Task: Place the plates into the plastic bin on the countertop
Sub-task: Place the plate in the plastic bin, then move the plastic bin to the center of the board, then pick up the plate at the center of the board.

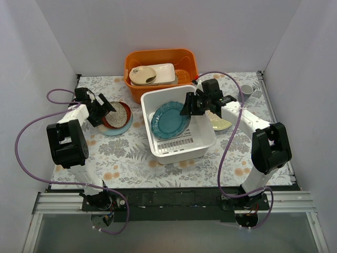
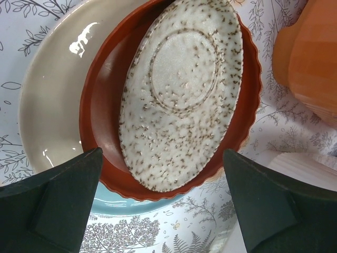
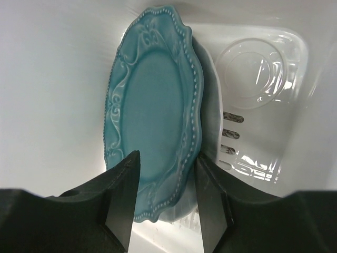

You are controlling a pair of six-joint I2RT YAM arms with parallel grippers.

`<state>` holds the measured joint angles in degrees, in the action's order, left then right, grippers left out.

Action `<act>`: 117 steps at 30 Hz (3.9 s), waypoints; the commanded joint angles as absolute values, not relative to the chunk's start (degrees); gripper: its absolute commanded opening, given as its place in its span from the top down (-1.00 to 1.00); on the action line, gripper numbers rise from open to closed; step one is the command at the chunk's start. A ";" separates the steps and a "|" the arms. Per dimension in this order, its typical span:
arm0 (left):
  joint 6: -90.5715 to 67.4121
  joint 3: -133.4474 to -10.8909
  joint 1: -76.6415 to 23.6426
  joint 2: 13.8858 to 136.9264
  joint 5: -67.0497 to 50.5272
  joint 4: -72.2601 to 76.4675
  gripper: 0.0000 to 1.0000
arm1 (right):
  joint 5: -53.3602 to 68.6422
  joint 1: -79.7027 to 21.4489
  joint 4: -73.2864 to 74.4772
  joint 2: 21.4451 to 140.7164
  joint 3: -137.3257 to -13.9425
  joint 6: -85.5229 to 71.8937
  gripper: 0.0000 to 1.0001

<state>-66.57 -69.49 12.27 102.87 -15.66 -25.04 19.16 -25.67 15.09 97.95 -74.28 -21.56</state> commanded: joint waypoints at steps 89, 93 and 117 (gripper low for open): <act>-70.75 -69.61 13.45 106.61 -13.80 -16.17 -0.07 | 6.77 -22.85 15.03 82.27 -53.97 -22.06 0.69; -70.84 -69.08 13.53 106.70 -12.83 -15.65 -0.07 | 6.85 -22.85 14.94 82.79 -53.79 -21.97 0.68; -71.81 -69.96 13.45 109.60 -11.07 -18.81 1.00 | 9.05 -22.85 12.57 81.57 -52.38 -22.50 0.62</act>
<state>-70.98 -69.38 13.43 109.71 -12.71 -17.26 7.92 -22.15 12.64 82.43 -53.76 -22.61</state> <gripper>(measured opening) 0.091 0.180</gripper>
